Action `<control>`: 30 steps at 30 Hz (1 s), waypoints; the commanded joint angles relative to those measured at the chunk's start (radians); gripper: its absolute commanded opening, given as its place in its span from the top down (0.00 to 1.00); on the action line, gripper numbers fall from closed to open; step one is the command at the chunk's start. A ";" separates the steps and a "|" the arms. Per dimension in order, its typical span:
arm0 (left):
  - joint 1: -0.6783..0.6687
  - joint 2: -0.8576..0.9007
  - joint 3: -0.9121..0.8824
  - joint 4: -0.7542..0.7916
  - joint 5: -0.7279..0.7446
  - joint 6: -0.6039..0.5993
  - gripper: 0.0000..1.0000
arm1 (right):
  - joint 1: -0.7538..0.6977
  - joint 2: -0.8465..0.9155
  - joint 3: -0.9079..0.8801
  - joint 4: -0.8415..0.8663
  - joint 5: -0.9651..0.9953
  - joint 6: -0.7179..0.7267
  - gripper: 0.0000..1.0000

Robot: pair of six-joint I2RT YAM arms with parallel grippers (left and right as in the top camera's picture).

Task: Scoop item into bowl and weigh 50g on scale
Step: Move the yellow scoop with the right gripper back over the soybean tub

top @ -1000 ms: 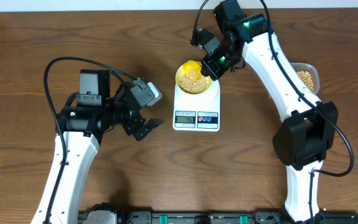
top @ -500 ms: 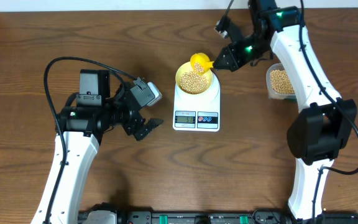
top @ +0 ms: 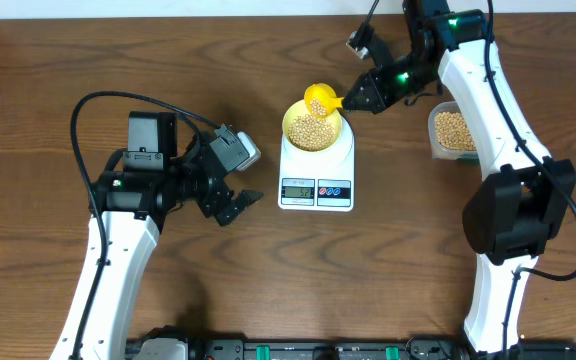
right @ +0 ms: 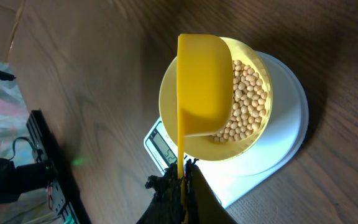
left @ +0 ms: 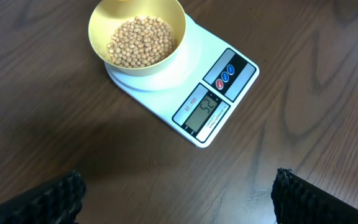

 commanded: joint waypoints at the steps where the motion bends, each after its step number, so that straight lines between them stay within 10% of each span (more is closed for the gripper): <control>1: 0.005 0.007 0.000 0.000 -0.005 0.016 0.02 | 0.006 -0.036 0.023 0.000 -0.029 0.010 0.99; 30: 0.005 0.007 0.000 0.000 -0.005 0.016 0.02 | -0.184 -0.137 0.029 -0.077 -0.043 0.036 0.99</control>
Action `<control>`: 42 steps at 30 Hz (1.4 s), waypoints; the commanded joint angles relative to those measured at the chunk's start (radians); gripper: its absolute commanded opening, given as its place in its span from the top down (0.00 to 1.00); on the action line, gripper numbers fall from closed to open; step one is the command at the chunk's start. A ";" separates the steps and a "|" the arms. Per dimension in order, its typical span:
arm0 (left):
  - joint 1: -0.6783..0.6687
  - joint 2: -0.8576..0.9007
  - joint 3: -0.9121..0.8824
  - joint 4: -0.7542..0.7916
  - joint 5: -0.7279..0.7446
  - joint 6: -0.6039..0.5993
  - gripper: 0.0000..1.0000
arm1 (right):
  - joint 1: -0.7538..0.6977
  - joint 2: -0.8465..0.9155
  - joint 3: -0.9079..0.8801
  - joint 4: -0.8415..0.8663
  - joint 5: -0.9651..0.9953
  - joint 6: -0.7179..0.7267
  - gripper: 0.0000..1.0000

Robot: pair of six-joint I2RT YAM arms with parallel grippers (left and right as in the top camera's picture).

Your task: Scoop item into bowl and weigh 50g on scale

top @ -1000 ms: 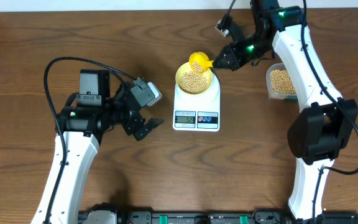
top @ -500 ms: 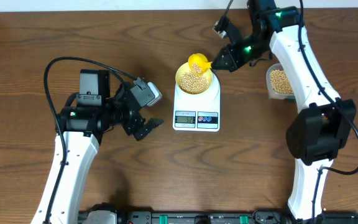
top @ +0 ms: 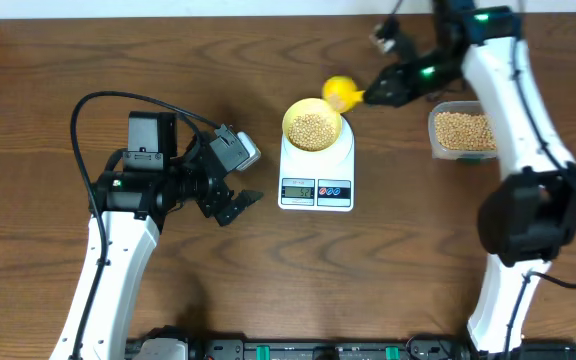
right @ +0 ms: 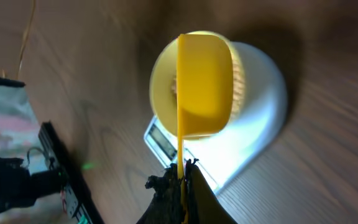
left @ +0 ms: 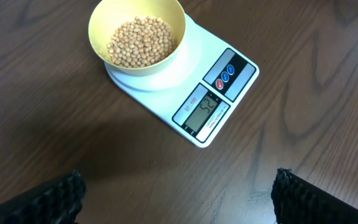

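Observation:
A yellow bowl [top: 313,126] of soybeans sits on the white scale [top: 316,183]; in the left wrist view the bowl [left: 137,37] and the lit display [left: 202,111] show. My right gripper [top: 376,95] is shut on the handle of a yellow scoop [top: 341,92], held in the air just right of the bowl. In the right wrist view the scoop [right: 204,84] is turned on its side in front of the blurred bowl [right: 160,87]. My left gripper [top: 240,207] stands open left of the scale, nothing between its fingers [left: 303,198].
A clear tub of soybeans [top: 462,131] stands right of the scale. Black equipment [top: 318,350] lines the table's front edge. The left arm's cable [top: 83,120] loops over the table at the left.
My right gripper has lifted and moved right with the scoop, from over the bowl to beside its right rim. The left arm, bowl and scale are unchanged.

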 commanded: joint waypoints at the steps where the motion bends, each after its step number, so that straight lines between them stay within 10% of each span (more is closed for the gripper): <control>1: 0.005 0.007 0.000 0.000 -0.005 0.017 0.02 | -0.140 -0.116 0.028 -0.046 -0.023 0.010 0.99; 15: 0.005 0.007 0.000 0.000 -0.005 0.016 0.03 | -0.412 -0.142 0.028 -0.233 0.396 0.015 0.99; 42: 0.005 0.007 0.000 0.000 -0.005 0.016 0.02 | 0.031 -0.142 0.028 -0.244 1.264 0.195 0.99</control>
